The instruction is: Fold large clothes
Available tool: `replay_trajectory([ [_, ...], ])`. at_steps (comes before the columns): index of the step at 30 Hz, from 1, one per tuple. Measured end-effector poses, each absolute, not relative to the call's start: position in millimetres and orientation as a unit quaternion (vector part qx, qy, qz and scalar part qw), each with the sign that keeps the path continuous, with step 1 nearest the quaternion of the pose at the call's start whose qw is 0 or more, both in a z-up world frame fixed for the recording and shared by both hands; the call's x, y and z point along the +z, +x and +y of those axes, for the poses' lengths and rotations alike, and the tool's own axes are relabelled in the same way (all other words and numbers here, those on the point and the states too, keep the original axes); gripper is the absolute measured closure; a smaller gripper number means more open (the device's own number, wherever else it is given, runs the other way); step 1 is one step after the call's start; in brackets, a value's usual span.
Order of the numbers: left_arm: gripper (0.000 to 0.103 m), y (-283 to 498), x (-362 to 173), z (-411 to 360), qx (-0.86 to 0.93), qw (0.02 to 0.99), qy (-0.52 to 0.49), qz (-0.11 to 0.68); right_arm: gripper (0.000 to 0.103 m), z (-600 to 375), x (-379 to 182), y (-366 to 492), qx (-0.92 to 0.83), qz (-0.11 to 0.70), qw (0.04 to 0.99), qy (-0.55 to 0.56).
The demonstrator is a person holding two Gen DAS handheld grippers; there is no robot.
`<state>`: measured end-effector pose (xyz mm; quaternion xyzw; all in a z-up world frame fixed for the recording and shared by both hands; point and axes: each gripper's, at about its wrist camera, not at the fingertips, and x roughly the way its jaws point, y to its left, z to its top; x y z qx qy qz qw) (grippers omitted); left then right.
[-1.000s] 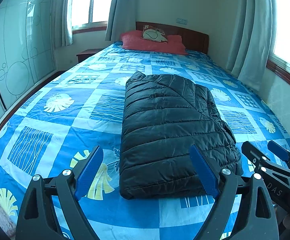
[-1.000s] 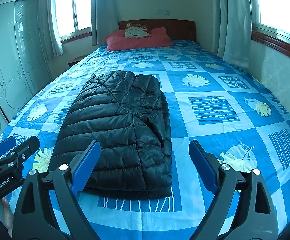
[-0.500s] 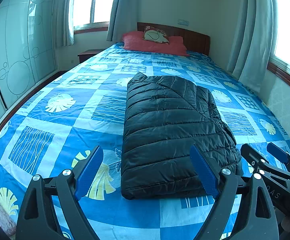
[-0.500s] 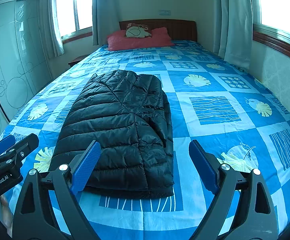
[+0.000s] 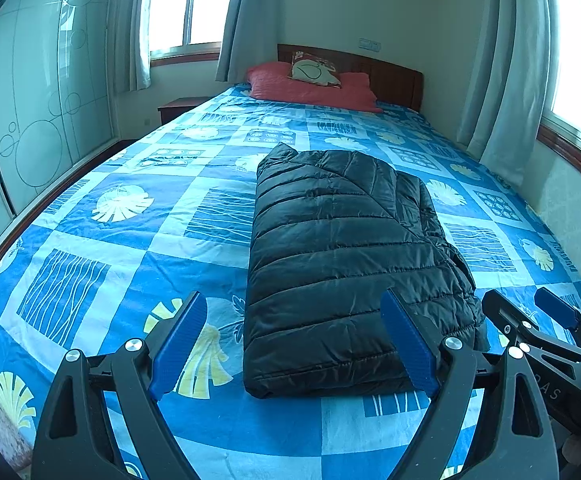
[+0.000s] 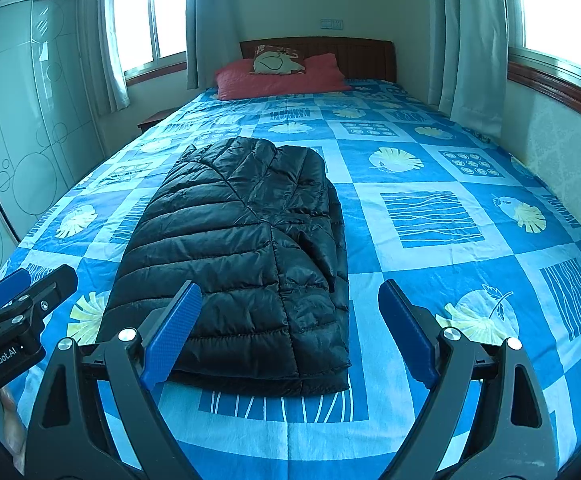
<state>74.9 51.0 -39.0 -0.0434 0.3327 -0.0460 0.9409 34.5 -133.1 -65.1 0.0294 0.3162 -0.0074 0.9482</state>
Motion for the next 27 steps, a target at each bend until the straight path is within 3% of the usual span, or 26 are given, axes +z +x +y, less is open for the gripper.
replay_trajectory([
  [27, 0.016, 72.9, -42.5, 43.9, -0.039, 0.942, -0.044, 0.331, 0.013, -132.2, -67.2, 34.4, -0.006, 0.317, 0.948, 0.029],
])
